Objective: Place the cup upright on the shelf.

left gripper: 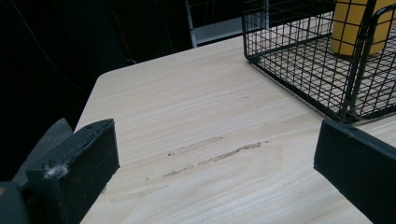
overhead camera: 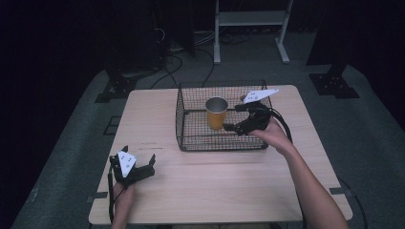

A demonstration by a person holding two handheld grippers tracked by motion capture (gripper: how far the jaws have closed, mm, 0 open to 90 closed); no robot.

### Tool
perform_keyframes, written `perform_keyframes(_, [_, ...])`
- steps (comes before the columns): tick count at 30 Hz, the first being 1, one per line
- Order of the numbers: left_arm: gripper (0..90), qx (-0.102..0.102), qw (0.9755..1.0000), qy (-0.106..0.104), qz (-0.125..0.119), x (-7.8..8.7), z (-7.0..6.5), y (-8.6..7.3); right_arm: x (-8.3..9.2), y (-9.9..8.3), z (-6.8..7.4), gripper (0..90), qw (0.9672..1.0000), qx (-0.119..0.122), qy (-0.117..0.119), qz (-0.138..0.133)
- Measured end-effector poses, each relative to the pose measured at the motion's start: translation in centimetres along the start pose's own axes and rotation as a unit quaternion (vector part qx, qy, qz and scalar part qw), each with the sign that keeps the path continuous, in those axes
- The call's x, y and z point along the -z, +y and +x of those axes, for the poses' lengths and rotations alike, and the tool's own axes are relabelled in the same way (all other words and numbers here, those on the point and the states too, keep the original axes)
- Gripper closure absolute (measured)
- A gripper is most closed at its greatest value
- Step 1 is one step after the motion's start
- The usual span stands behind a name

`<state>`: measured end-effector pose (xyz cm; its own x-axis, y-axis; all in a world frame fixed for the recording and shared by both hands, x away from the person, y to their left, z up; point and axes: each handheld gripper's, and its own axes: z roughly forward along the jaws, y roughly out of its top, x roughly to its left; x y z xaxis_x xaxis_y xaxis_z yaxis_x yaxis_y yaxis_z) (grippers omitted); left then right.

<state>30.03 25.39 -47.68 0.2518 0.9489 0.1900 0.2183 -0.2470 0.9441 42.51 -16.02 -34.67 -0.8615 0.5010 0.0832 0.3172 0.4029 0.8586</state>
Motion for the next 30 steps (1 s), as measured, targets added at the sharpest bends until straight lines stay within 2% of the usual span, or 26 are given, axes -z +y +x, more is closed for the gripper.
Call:
perform_keyframes(4, [0.0, 0.0, 1.0, 0.0, 0.0, 0.0, 0.0, 0.0, 0.2, -0.4, 0.4, 2.4, 1.0, 0.001, 0.003, 0.002])
perform_keyframes(8, [0.0, 0.0, 1.0, 0.0, 0.0, 0.0, 0.0, 0.0, 0.6, -1.0, 0.5, 2.4, 0.9999, -0.008, 0.009, -0.007])
perform_keyframes(18, [0.0, -0.003, 1.0, 0.0, 0.001, 0.0, -0.1, 0.0, 2.1, -2.9, 1.0, 2.4, 0.9997, -0.016, 0.009, -0.017])
perform_keyframes(22, [0.0, -0.004, 1.0, 0.001, 0.001, 0.0, -0.1, 0.0, 2.4, -3.5, 1.2, 2.5, 0.9996, -0.016, 0.011, -0.022])
perform_keyframes(26, [0.0, -0.003, 1.0, 0.001, 0.0, 0.0, -0.1, 0.0, 2.5, -4.1, 1.8, 2.4, 0.9998, -0.007, 0.012, -0.013])
perform_keyframes(30, [0.0, -0.003, 1.0, 0.001, 0.0, 0.0, -0.1, 0.0, 2.7, -4.3, 2.1, 2.4, 0.9997, -0.007, 0.016, -0.019])
